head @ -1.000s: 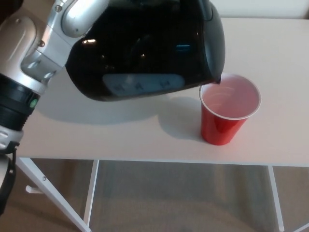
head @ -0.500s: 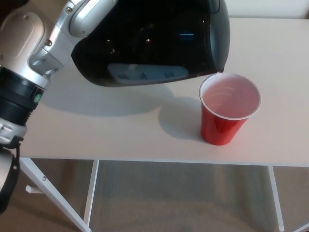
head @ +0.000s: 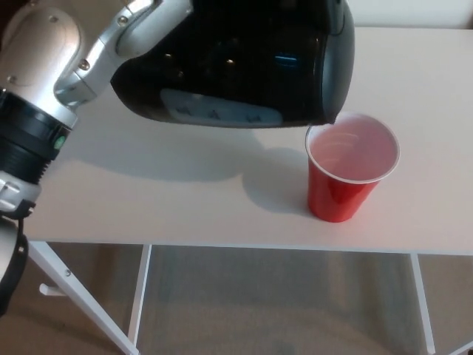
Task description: The robot walk towards a table in front and uses its left hand to pick up the pot from the base and pour water to the cup on the right hand side
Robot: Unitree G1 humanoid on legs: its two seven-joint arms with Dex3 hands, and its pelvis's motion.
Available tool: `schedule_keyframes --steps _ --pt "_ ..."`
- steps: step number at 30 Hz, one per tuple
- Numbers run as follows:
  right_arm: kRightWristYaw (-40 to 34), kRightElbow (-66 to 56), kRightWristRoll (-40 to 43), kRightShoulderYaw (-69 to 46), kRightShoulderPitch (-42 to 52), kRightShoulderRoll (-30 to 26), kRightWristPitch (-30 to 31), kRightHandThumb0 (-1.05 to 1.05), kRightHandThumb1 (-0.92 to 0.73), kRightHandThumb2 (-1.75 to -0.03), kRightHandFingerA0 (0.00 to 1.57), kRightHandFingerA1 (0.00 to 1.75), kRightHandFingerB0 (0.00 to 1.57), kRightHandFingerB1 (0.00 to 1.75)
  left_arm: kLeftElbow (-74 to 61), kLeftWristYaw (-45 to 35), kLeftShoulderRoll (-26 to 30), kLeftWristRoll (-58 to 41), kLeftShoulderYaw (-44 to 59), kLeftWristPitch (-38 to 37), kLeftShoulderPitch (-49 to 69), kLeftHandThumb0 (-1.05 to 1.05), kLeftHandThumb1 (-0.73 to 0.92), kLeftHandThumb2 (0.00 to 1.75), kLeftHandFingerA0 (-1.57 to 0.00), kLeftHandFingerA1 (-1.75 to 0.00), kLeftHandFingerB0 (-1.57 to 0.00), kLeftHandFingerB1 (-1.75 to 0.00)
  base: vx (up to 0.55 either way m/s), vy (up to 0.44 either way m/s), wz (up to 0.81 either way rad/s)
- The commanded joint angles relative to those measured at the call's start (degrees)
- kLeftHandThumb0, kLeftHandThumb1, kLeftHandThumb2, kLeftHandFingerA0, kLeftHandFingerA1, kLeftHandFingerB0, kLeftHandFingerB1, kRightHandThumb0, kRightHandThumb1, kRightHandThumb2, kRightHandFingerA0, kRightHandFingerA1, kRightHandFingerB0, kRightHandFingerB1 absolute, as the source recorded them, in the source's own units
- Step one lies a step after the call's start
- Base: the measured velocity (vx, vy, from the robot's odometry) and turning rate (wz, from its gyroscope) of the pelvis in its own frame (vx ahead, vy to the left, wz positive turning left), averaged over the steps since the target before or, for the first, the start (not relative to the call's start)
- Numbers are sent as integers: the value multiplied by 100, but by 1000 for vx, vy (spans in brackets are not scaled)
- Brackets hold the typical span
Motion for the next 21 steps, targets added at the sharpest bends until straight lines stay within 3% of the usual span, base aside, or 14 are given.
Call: schedule_keyframes --steps 1,9,11,13,15,19,21 --pt "-36 23 -67 28 -17 -131 28 -39 -26 -79 55 86 49 70 27 788 65 494 -112 -388 -327 -38 54 56 -98 -157 -91 -53 0 0 0" --pt "-52 56 -92 68 -38 -120 39 -38 -28 -77 57 84 49 68 245 1405 142 885 -350 -571 -407 -40 52 65 -104 -163 -88 -66 0 0 0" --pt "-48 66 -89 64 -42 -120 29 -39 -28 -76 55 83 49 68 236 1364 156 924 -378 -573 -430 -37 53 60 -106 -168 -89 -64 0 0 0" --pt "-62 84 -77 45 -74 -119 42 -40 -23 -87 58 81 50 72 236 1301 154 948 -414 -588 -480 -40 54 60 -105 -169 -86 -68 0 0 0" --pt "-57 78 -72 40 -90 -127 55 -38 -27 -79 52 83 51 69 263 1358 174 1036 -466 -621 -537 -41 55 61 -105 -169 -86 -70 0 0 0" --pt "-47 49 -70 46 -91 -110 47 -35 -27 -82 57 89 50 71 386 1787 231 1305 -614 -685 -637 -41 61 58 -107 -170 -85 -88 0 0 0" --pt "-51 57 -95 67 -95 -119 39 -40 -22 -88 59 81 50 72 409 1937 277 1470 -695 -647 -681 -43 65 59 -106 -171 -81 -95 0 0 0"
